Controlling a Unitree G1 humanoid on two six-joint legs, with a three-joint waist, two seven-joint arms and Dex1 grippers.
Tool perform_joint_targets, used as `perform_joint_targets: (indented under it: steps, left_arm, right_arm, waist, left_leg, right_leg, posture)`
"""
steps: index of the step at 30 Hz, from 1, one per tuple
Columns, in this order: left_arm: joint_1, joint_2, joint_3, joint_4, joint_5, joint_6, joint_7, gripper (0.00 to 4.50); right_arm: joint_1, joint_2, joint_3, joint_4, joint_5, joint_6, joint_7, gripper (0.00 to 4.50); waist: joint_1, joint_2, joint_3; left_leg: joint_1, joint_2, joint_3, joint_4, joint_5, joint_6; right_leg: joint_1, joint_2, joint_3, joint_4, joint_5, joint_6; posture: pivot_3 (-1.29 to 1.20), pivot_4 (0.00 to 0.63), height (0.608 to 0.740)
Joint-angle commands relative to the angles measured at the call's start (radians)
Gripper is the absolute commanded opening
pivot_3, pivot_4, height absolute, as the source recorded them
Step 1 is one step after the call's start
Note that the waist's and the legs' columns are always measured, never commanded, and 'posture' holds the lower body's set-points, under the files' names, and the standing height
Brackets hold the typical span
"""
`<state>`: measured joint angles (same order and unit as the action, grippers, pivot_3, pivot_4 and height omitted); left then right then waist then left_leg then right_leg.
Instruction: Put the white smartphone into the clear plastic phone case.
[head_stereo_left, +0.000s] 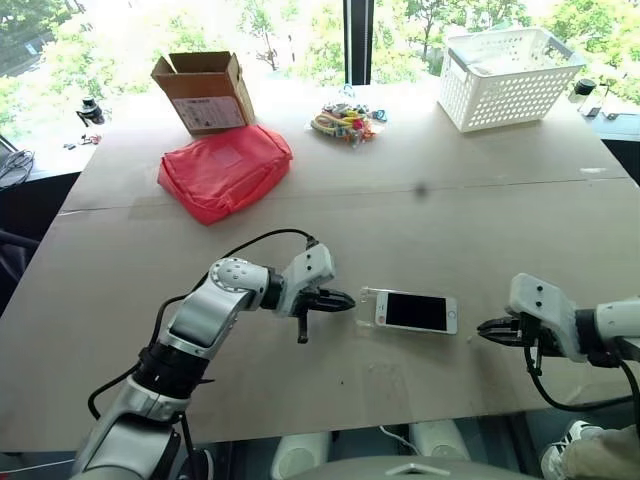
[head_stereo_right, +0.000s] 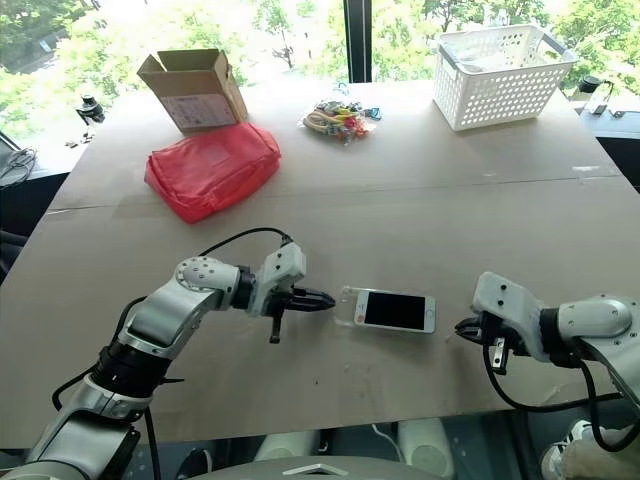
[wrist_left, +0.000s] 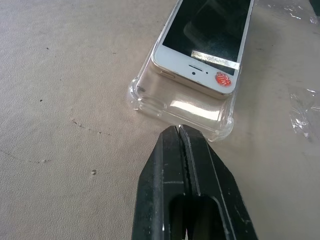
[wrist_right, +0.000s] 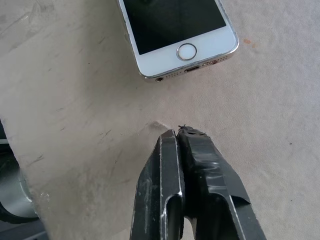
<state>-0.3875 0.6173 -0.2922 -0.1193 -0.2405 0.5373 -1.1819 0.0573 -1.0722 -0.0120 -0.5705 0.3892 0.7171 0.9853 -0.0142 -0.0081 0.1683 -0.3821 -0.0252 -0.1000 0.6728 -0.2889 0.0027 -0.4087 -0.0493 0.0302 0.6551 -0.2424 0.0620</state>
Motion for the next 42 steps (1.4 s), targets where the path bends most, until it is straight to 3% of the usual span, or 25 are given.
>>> perform_joint_targets:
  steps: [1, 11, 18, 28, 34, 37, 42]
  left_arm:
    - [-0.008, -0.013, -0.013, -0.037, -0.014, 0.001, 0.005, 0.00]
    - [-0.006, -0.025, -0.021, -0.033, -0.007, -0.011, 0.032, 0.00]
    - [-0.013, -0.043, -0.026, -0.024, -0.002, -0.022, 0.054, 0.00]
    - [-0.014, -0.070, -0.026, -0.016, 0.010, -0.029, 0.071, 0.00]
    - [-0.025, -0.012, 0.038, 0.042, 0.028, -0.066, 0.064, 0.00]
    - [-0.079, -0.018, 0.100, 0.107, 0.015, -0.102, 0.092, 0.00]
    - [-0.127, -0.102, 0.148, 0.116, -0.056, -0.112, 0.106, 0.00]
  right_arm:
    - [-0.084, 0.050, 0.092, -0.015, -0.035, -0.001, -0.033, 0.09]
    - [-0.325, 0.137, 0.276, 0.004, -0.097, 0.063, -0.038, 0.09]
    - [-0.401, 0.178, 0.369, -0.006, -0.132, 0.097, -0.020, 0.09]
    - [-0.434, 0.196, 0.392, -0.009, -0.175, 0.107, -0.017, 0.09]
    - [-0.321, 0.118, 0.210, -0.014, -0.126, 0.097, -0.006, 0.09]
    - [-0.221, 0.147, 0.041, 0.005, -0.077, 0.000, -0.020, 0.09]
    - [-0.163, 0.240, -0.085, 0.019, 0.023, -0.058, -0.035, 0.09]
  waist:
    - [0.000, 0.000, 0.000]
    - [0.001, 0.000, 0.000]
    - [-0.001, 0.000, 0.000]
    - [-0.001, 0.000, 0.000]
    - [0.003, 0.000, 0.000]
    - [0.007, 0.000, 0.001]
    - [0.003, 0.000, 0.000]
  left_leg:
    - [0.000, 0.000, 0.000, 0.000, 0.000, 0.000]
    - [0.000, 0.000, -0.001, 0.000, 0.000, -0.001]
    - [0.000, 0.000, -0.001, 0.000, 0.000, -0.001]
    - [0.001, 0.000, -0.001, 0.000, 0.001, -0.001]
    - [0.000, 0.000, -0.001, 0.001, 0.001, -0.001]
    - [-0.002, 0.000, -0.002, 0.000, 0.001, -0.002]
    - [-0.001, -0.001, 0.000, 0.001, 0.001, -0.001]
  right_leg:
    - [0.000, 0.000, 0.000, 0.000, 0.000, 0.000]
    - [-0.001, 0.000, 0.000, 0.001, 0.000, 0.000]
    - [-0.001, 0.000, 0.000, 0.002, 0.000, 0.000]
    - [-0.001, 0.000, 0.000, 0.004, 0.000, 0.000]
    - [-0.002, 0.000, 0.000, 0.004, 0.000, 0.000]
    - [-0.003, -0.001, -0.001, 0.003, 0.000, 0.000]
    - [-0.003, -0.001, 0.000, 0.004, 0.000, 0.000]
  posture:
    - [0.00, 0.150, 0.740]
    - [0.00, 0.150, 0.740]
    - [0.00, 0.150, 0.740]
    - [0.00, 0.150, 0.740]
    - [0.00, 0.150, 0.740]
    - [0.00, 0.150, 0.740]
    - [0.00, 0.150, 0.740]
